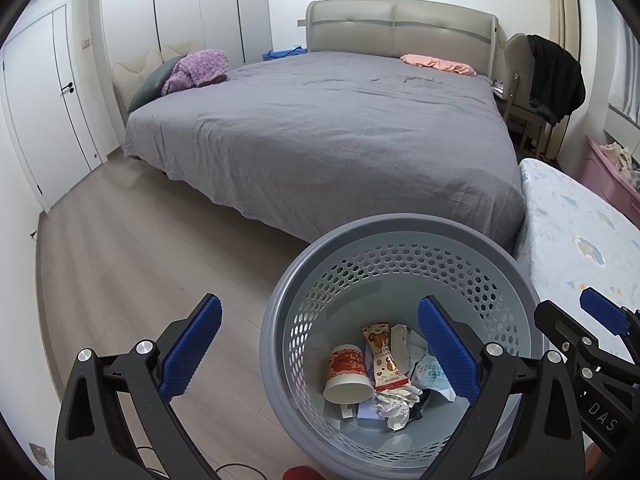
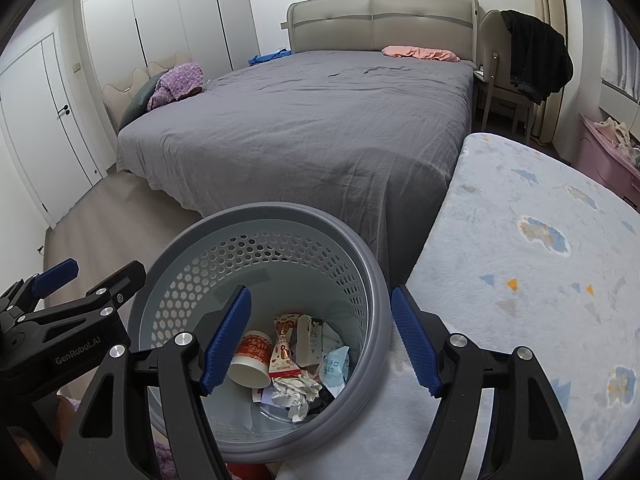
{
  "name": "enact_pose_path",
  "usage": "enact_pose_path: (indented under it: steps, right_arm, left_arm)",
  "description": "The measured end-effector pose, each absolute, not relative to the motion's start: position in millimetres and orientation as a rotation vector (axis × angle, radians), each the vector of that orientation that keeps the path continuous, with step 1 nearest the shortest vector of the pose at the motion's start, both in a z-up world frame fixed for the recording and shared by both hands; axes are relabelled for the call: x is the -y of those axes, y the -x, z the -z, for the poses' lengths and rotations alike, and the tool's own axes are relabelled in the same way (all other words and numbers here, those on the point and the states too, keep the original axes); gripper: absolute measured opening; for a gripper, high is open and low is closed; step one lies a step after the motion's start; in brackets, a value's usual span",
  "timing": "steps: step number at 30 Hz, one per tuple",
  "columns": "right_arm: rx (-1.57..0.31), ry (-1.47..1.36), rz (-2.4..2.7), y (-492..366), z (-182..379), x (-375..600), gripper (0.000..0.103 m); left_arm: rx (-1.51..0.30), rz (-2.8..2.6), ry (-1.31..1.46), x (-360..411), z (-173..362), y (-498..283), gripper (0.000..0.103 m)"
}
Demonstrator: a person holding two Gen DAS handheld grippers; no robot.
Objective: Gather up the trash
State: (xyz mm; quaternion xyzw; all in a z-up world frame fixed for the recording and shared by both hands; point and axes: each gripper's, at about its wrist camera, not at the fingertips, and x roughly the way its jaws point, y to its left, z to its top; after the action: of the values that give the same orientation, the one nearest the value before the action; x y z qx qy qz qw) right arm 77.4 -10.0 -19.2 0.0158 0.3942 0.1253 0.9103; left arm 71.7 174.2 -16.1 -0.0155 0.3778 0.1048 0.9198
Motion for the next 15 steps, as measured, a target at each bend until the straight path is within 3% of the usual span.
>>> enact_pose_path:
  steps: [15]
  right_arm:
    - [-0.81,-0.032,-0.258,-78.0,18.3,13.1,0.07]
  left_arm:
    - [-0.784,-0.229,0.029,-171.6,17.7,-71.9,0.097]
